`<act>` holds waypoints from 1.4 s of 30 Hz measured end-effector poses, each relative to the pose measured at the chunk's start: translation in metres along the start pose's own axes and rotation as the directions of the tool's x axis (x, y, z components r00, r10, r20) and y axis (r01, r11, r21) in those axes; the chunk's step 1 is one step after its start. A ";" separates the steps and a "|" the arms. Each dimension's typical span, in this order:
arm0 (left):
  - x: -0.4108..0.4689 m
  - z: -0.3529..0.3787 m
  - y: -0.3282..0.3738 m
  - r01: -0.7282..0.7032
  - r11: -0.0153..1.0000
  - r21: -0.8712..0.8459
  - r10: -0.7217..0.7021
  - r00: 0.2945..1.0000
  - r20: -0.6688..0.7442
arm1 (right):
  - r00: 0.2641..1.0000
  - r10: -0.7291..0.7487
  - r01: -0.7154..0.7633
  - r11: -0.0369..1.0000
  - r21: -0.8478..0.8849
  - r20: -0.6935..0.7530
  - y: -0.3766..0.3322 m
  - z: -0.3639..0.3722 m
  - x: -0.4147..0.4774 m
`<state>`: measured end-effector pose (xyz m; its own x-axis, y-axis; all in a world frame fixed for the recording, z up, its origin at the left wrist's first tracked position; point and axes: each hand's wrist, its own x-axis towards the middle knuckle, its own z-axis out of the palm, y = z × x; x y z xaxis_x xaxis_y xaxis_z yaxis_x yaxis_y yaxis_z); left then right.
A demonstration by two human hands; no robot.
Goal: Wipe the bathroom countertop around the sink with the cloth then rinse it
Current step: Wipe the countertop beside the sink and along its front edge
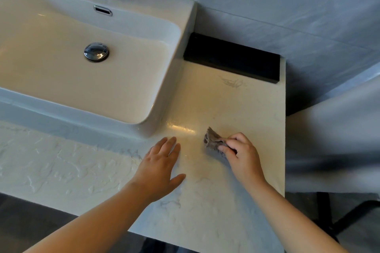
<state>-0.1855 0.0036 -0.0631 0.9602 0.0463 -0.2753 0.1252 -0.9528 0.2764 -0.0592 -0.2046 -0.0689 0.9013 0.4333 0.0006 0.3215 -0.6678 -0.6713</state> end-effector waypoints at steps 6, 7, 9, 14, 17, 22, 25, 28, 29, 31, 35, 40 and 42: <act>-0.002 0.000 0.004 0.018 0.999 0.029 -0.018 1.000 0.007 | 0.981 0.040 -0.043 0.999 -0.009 -0.190 0.003 -0.040 0.010; -0.003 0.001 0.004 0.017 0.999 0.037 -0.017 1.000 0.004 | 0.976 0.053 -0.058 0.998 -0.018 -0.211 0.009 -0.044 0.013; -0.003 0.003 0.003 0.013 0.999 0.041 -0.014 1.000 0.000 | 0.969 0.066 -0.079 0.996 -0.047 -0.238 0.020 -0.051 0.022; 0.001 0.004 0.003 0.018 0.999 0.029 -0.018 1.000 -0.018 | 0.963 0.091 -0.125 0.985 -0.123 -0.252 0.046 -0.060 0.061; 0.000 0.006 0.006 0.031 0.999 0.021 -0.031 0.999 -0.025 | 0.956 0.097 -0.144 0.977 -0.156 -0.276 0.060 -0.065 0.086; 0.000 0.015 0.008 0.068 0.997 0.021 -0.067 0.997 -0.040 | 0.959 0.116 -0.163 0.972 -0.168 -0.257 0.086 -0.069 0.113; -0.002 0.019 0.011 0.088 0.994 0.063 -0.086 0.996 -0.038 | 0.963 0.128 -0.156 0.983 -0.101 -0.237 0.091 -0.060 0.107; -0.003 0.020 0.015 0.107 0.991 0.083 -0.105 0.994 -0.032 | 0.971 0.044 -0.064 0.995 -0.078 -0.235 0.083 -0.045 0.081; -0.003 0.021 0.016 0.111 0.991 0.080 -0.109 0.993 -0.035 | 0.976 0.011 -0.031 0.996 -0.087 -0.219 0.080 -0.040 0.069; -0.002 0.020 0.016 0.119 0.990 0.075 -0.116 0.992 -0.044 | 0.981 -0.048 0.027 0.993 -0.116 -0.185 0.073 -0.032 0.043; -0.002 0.018 0.018 0.117 0.989 0.088 -0.113 0.992 -0.046 | 0.990 -0.102 0.093 0.991 -0.098 -0.099 0.063 -0.026 -0.002; 0.000 0.011 0.034 0.157 0.987 0.031 -0.154 0.985 -0.074 | 0.996 -0.091 0.091 0.996 -0.018 -0.011 0.062 -0.050 -0.002; -0.004 0.014 0.048 0.136 0.991 -0.003 -0.135 0.987 -0.084 | 0.992 -0.063 0.058 0.997 -0.044 -0.108 0.070 -0.069 0.023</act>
<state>-0.1864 -0.0466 -0.0612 0.9519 0.1999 -0.2322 0.2551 -0.9369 0.2392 0.0040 -0.2832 -0.0641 0.9054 0.4063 0.1227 0.3859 -0.6678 -0.6365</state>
